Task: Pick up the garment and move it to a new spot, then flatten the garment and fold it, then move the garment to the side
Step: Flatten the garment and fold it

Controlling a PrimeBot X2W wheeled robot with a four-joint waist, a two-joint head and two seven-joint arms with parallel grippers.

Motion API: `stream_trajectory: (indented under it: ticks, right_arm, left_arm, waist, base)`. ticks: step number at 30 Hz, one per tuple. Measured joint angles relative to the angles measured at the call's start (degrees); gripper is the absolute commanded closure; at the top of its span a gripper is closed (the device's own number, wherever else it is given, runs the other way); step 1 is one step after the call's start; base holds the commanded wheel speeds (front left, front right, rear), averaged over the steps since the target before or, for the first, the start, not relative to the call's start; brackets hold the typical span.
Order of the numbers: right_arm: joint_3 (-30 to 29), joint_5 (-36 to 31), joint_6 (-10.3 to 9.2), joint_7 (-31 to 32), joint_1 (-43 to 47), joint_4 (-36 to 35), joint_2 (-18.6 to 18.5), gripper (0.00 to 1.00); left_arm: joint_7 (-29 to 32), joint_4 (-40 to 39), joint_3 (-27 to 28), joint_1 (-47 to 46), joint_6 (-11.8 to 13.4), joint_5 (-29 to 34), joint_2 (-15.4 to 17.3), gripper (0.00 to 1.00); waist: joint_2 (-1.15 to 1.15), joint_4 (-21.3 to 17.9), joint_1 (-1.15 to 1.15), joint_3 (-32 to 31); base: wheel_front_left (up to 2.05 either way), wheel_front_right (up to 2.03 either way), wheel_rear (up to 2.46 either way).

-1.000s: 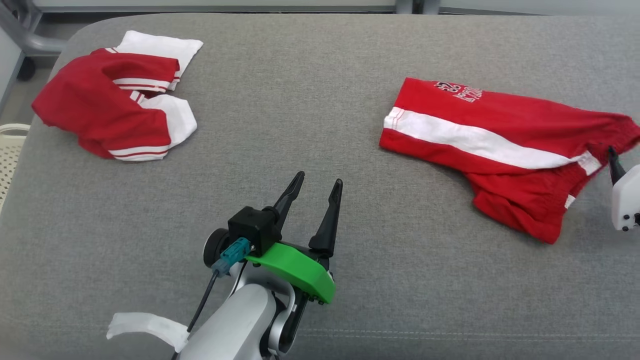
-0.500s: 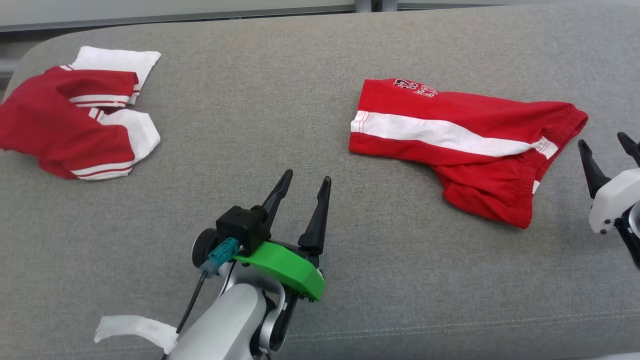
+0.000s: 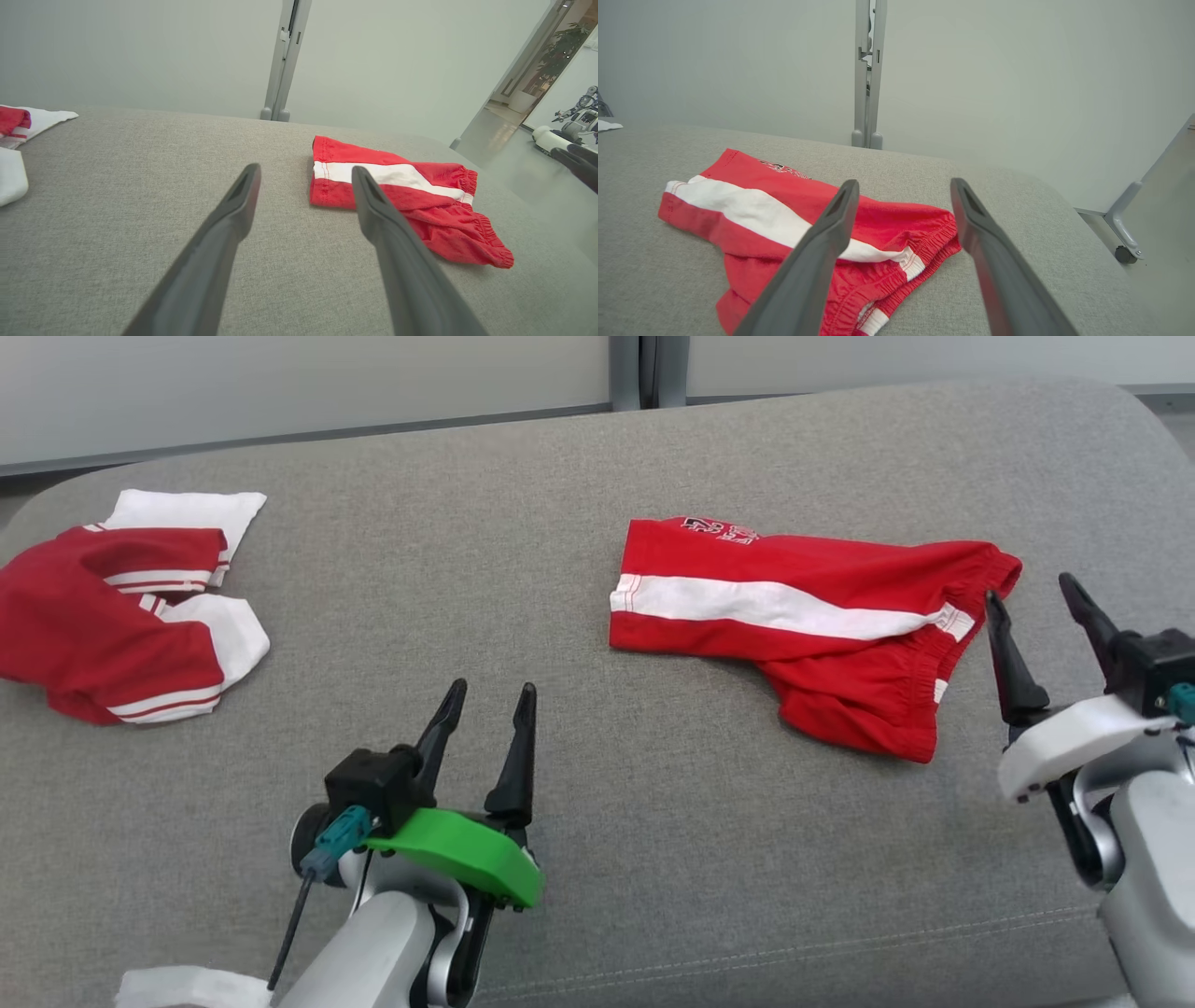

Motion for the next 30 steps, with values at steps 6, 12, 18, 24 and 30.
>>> stream_trajectory:
  ticks: [6, 12, 18, 24, 30]
  right_arm:
    - [-8.7, -8.8, 0.0, 0.0, 8.8, -9.4, 8.0, 0.0]
    - [-13.5, -15.0, 0.0, 0.4, 16.9, -17.3, 15.1, 0.0]
    - [-14.9, -17.7, 0.0, 2.0, 22.5, -23.0, 18.5, 0.0]
    - [-14.1, -17.7, 0.0, 3.3, 25.0, -26.2, 19.6, 0.0]
    - [-13.7, -17.3, 0.0, 4.1, 25.5, -26.7, 19.8, 0.0]
  left_arm:
    - [0.0, -2.0, 4.7, 4.7, 0.6, 0.9, 1.1, 0.0]
    - [-0.1, -5.1, 9.1, 10.2, 1.4, 2.0, 2.3, 0.0]
    - [-0.1, -7.8, 12.5, 15.7, 2.8, 3.4, 3.4, 0.0]
    - [-0.1, -9.6, 14.5, 19.1, 3.5, 4.7, 4.4, 0.0]
    - [-0.1, -9.6, 14.7, 20.5, 3.5, 4.9, 5.2, 0.0]
  waist:
    - [0.0, -0.7, 0.0, -2.0]
    - [0.0, -0.9, 0.0, -3.9]
    - [0.0, -1.4, 0.0, -5.8]
    - [0.0, -1.7, 0.0, -7.2]
    - [0.0, -1.2, 0.0, -7.7]
  base:
    - [0.0, 0.0, 0.0]
    - [0.0, 0.0, 0.0]
    - [0.0, 0.0, 0.0]
    - [0.0, 0.0, 0.0]
    - [0.0, 0.0, 0.0]
